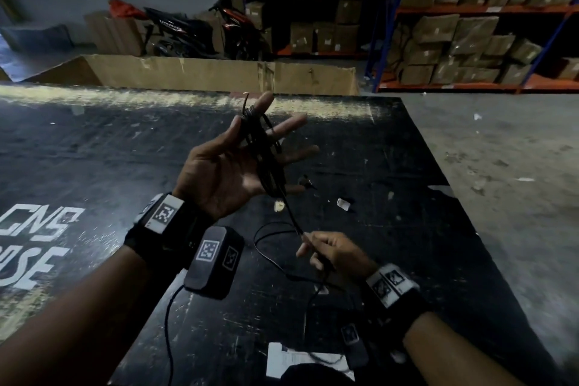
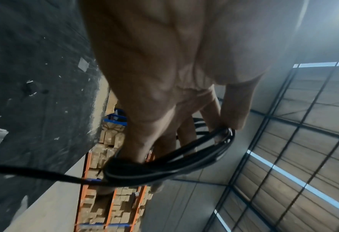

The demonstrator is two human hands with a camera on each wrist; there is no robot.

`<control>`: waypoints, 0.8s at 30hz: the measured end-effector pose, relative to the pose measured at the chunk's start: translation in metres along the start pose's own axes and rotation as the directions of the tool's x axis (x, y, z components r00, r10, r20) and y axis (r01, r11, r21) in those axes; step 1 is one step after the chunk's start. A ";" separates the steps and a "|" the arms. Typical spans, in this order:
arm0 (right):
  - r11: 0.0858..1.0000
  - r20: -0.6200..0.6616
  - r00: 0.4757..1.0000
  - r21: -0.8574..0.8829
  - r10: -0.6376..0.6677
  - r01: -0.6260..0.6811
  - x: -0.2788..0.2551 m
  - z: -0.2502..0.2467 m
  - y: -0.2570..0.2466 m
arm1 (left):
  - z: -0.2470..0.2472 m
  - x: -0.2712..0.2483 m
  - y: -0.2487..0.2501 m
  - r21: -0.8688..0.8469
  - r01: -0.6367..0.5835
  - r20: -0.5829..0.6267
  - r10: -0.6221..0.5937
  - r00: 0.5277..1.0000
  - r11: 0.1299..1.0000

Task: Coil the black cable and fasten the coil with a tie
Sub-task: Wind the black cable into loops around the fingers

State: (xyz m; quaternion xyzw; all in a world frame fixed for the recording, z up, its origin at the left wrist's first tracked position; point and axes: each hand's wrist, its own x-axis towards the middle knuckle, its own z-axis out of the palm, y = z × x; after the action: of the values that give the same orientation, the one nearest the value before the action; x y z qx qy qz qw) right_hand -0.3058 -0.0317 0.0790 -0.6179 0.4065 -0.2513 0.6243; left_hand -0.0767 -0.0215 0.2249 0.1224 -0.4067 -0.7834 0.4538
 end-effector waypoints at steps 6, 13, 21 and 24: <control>0.906 -0.118 0.966 -0.388 -0.229 0.167 0.032 -0.039 -0.023 | 0.003 -0.020 -0.026 -0.001 0.229 0.135 -0.226 0.965 0.974; 0.574 -0.001 0.919 -0.781 -0.394 0.245 0.027 -0.050 -0.106 | -0.007 -0.037 -0.060 0.197 0.407 -0.132 -0.387 0.912 0.892; 0.507 0.055 0.893 -0.807 -0.446 0.302 -0.002 -0.016 -0.141 | -0.022 -0.028 -0.065 0.361 0.420 -0.414 -0.260 0.872 0.833; 0.600 -0.025 0.854 -0.722 -0.520 0.344 -0.017 -0.012 -0.133 | -0.029 -0.027 -0.058 0.324 0.337 -0.447 -0.171 0.878 0.884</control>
State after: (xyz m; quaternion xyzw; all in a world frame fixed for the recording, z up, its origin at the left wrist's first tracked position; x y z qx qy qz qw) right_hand -0.2994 -0.0392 0.2136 -0.8518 0.3772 -0.2947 0.2131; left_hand -0.0812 0.0004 0.1582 0.4236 -0.4318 -0.6969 0.3853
